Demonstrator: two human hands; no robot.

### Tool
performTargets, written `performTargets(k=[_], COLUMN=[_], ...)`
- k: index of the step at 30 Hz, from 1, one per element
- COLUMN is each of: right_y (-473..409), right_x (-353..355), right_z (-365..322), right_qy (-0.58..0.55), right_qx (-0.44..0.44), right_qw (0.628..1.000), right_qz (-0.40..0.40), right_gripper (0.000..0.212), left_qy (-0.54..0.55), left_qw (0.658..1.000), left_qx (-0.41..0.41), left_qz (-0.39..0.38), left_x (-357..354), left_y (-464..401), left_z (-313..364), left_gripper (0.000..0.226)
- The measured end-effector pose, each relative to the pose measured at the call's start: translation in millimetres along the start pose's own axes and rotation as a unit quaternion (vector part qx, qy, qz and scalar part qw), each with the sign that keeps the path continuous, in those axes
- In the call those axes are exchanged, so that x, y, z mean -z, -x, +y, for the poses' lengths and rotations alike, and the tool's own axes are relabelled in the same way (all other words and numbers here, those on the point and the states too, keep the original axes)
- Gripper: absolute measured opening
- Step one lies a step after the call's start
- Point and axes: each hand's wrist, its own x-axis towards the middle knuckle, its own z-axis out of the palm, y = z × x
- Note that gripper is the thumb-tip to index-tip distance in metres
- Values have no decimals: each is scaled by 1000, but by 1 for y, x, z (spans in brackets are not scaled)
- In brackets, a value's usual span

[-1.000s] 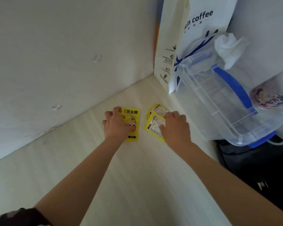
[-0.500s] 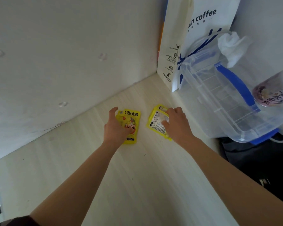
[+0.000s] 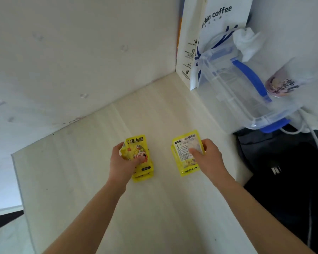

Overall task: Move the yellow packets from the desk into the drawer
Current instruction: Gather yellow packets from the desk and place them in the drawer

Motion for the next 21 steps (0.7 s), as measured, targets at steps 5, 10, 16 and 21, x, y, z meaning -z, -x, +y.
performTargets(k=[5, 10, 16, 21], right_y=[52, 99, 150, 193], right_x=[-1, -5, -21, -42], right_z=[30, 52, 69, 75], right_qy=[-36, -56, -76, -107], right_qx=[-25, -47, -64, -61], right_qw=[999, 997, 995, 991], right_qz=[-12, -12, -3, 45], right_gripper=[18, 16, 15, 17], left_qy=[21, 73, 48, 19], left_qw=[999, 995, 995, 993], left_qx=[29, 54, 29, 8], left_qz=[-8, -44, -78, -117], left_x=[15, 29, 49, 75], left_y=[39, 70, 97, 113], left_z=[-35, -59, -80, -101], left_gripper=[79, 68, 56, 58])
